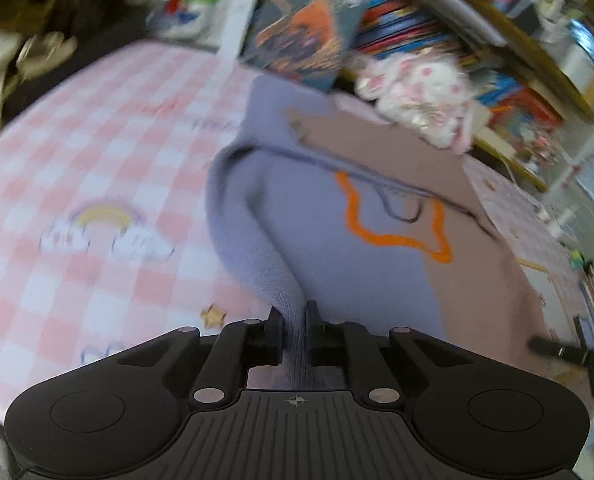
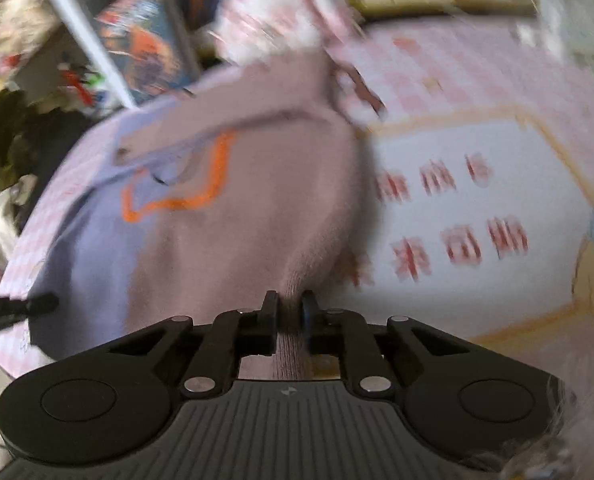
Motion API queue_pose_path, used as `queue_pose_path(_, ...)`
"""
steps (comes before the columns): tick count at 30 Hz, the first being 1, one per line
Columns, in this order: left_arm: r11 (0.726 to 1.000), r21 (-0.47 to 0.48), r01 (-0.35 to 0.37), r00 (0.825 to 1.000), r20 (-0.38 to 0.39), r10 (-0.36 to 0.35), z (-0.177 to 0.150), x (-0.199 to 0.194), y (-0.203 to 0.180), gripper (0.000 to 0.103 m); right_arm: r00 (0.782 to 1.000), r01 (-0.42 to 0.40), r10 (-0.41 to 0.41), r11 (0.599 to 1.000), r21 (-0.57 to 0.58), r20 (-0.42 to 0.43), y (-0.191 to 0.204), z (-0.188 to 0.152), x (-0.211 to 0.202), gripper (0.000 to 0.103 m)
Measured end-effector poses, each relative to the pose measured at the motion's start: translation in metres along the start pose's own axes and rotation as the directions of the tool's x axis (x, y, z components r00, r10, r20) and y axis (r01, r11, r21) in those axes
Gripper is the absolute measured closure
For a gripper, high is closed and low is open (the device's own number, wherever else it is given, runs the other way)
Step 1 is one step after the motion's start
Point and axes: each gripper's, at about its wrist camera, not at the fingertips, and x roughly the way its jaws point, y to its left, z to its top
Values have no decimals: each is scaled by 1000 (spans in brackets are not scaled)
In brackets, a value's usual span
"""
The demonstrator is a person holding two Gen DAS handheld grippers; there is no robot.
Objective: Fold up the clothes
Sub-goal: 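Grasp the lavender hem with the left tool while the right tool grasps the mauve hem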
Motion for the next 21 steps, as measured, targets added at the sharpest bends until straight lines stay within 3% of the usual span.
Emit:
queue_pose_path(3,999,-32,-6,999,-38,5,1,6,9,94,999,-16,17,1000,-10,35,3,3,-6,93)
queue_pose_path(10,995,-96,11,994,-106,-21,-2,15,27,89,998,46,-43,997,67,-51,-12,-2,10,91)
queue_pose_path(12,993,-116,25,994,-103,-37,-3,16,30,87,997,45,-39,995,94,-63,-15,-3,13,84)
queue_pose_path(15,989,-138,46,993,-99,-60,-4,18,32,88,997,42,-34,993,114,-71,-17,-4,16,83)
queue_pose_path(17,985,-162,59,992,-97,-76,-3,19,35,91,997,40,-32,992,117,-71,-17,-3,17,91)
queue_pose_path(21,978,-199,60,993,-92,-79,-4,18,40,94,997,31,-21,990,138,-69,-20,-4,16,93)
